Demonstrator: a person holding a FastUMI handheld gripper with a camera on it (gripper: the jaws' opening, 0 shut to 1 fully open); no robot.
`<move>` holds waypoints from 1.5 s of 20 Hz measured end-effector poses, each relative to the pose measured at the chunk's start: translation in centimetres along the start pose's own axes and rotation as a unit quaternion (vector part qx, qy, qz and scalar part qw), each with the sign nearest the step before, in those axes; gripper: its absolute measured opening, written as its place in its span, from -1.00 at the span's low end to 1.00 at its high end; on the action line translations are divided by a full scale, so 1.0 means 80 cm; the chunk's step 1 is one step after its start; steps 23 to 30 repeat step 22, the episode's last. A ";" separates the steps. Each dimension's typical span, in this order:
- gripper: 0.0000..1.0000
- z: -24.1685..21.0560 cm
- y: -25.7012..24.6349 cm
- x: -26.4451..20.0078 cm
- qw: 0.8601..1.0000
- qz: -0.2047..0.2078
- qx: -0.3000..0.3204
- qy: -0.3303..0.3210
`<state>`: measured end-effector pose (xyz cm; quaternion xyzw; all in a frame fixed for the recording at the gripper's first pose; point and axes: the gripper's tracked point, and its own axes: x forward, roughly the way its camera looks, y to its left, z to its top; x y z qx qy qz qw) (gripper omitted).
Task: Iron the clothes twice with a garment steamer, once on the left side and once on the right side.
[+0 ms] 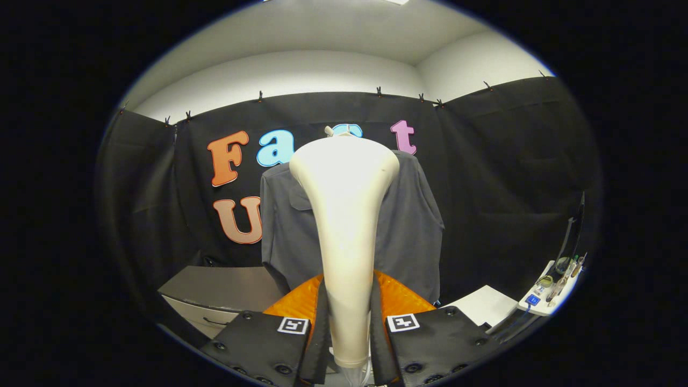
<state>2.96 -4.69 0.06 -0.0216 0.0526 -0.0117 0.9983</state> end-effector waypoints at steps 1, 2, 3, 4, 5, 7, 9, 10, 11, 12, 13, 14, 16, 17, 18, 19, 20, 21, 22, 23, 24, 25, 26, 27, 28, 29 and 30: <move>-0.22 -0.002 0.001 0.001 1.000 0.000 0.000 0.002; -0.22 -0.001 0.002 0.003 1.000 -0.001 0.001 0.003; -0.22 -0.002 0.004 0.005 1.000 -0.001 0.001 0.004; -0.21 -0.004 0.004 0.008 1.000 -0.001 0.001 0.006; -0.22 -0.005 0.006 0.010 1.000 -0.001 0.002 0.006; -0.21 -0.003 0.008 0.010 1.000 -0.001 0.002 0.006; -0.21 -0.003 0.011 0.012 1.000 -0.002 0.001 0.005; -0.21 -0.001 0.012 0.013 1.000 -0.003 0.001 0.004; -0.21 -0.001 0.012 0.012 1.000 -0.004 0.001 0.004; -0.21 -0.001 0.013 0.012 1.000 -0.004 0.001 0.003; -0.21 0.000 0.012 0.012 1.000 -0.006 0.001 0.002; -0.21 0.001 0.012 0.011 1.000 -0.007 0.001 0.001; -0.21 0.000 0.012 0.011 1.000 -0.011 0.003 0.001; -0.22 -0.001 0.012 0.011 1.000 -0.010 0.004 0.002; -0.22 -0.001 0.012 0.011 1.000 -0.010 0.004 0.003; -0.22 -0.003 0.013 0.011 1.000 -0.011 0.005 0.003; -0.22 -0.004 0.013 0.012 1.000 -0.012 0.004 0.004; -0.22 -0.005 0.013 0.012 1.000 -0.012 0.004 0.005; -0.22 -0.005 0.014 0.012 1.000 -0.013 0.005 0.006; -0.22 -0.005 0.014 0.012 1.000 -0.013 0.005 0.006; -0.22 -0.005 0.014 0.012 1.000 -0.013 0.005 0.006; -0.22 -0.005 0.014 0.012 1.000 -0.013 0.005 0.006; -0.22 -0.005 0.014 0.012 1.000 -0.013 0.005 0.006; -0.22 -0.005 0.014 0.012 1.000 -0.013 0.005 0.006; -0.22 -0.005 0.014 0.012 1.000 -0.013 0.005 0.006; -0.22 -0.005 0.014 0.012 1.000 -0.013 0.005 0.006; -0.22 -0.005 0.014 0.012 1.000 -0.013 0.005 0.006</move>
